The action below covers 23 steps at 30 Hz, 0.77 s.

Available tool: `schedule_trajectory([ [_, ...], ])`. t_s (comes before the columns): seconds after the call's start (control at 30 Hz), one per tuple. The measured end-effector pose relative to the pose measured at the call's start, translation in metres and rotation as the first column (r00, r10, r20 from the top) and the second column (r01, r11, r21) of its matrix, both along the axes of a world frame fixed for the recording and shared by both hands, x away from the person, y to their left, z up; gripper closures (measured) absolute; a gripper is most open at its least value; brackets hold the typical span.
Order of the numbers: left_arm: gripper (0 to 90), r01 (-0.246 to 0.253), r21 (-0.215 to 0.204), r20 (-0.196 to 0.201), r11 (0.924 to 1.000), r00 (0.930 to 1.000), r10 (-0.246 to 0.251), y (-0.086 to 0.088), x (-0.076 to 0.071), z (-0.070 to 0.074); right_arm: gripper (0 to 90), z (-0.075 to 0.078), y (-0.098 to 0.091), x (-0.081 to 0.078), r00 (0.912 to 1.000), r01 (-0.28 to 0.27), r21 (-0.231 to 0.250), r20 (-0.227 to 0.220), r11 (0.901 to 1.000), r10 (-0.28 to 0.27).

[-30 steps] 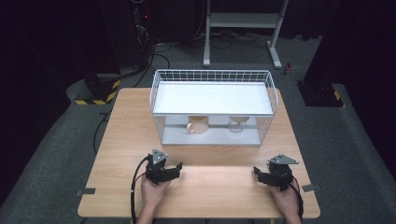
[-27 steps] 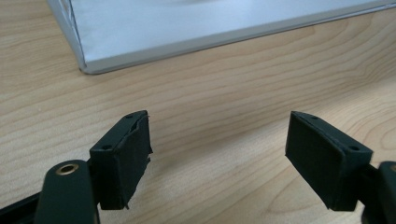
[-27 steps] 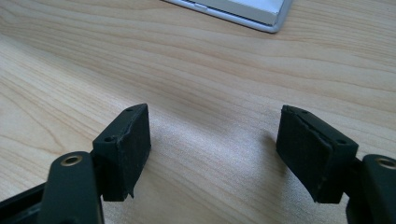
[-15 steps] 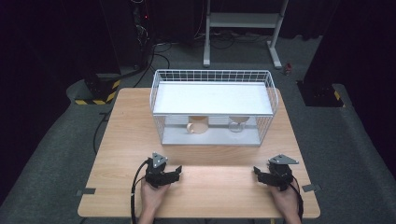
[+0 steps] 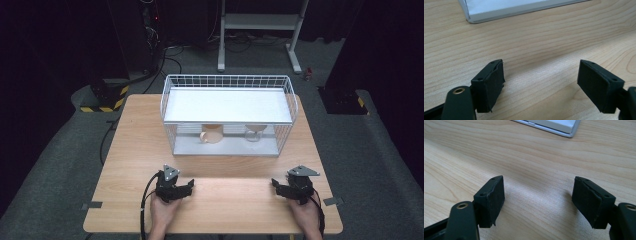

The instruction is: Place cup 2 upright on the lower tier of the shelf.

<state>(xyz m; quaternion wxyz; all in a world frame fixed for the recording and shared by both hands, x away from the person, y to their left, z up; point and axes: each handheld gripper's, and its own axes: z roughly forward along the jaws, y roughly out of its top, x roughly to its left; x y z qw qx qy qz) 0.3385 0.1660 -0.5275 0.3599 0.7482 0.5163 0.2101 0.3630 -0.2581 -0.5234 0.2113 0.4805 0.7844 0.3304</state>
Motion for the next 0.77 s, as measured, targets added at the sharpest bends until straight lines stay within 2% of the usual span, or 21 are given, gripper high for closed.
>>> schedule_trajectory([
  [0.1,21.1,-0.003,0.029,0.002,0.9996,1.0000,0.003,-0.003,-0.001,0.000,26.1,0.000,0.000,0.000,1.0000,0.000,0.000,0.000,1.0000,0.000],
  [0.17,20.6,0.000,0.076,0.004,0.9971,1.0000,0.000,-0.007,-0.002,0.000,26.1,0.000,0.000,0.000,1.0000,0.000,0.000,0.000,1.0000,0.000],
  [0.77,18.4,-0.030,0.065,0.001,0.9974,0.9995,0.030,-0.011,-0.004,-0.001,26.0,0.000,0.000,0.000,1.0000,-0.002,-0.001,0.000,1.0000,0.002],
])
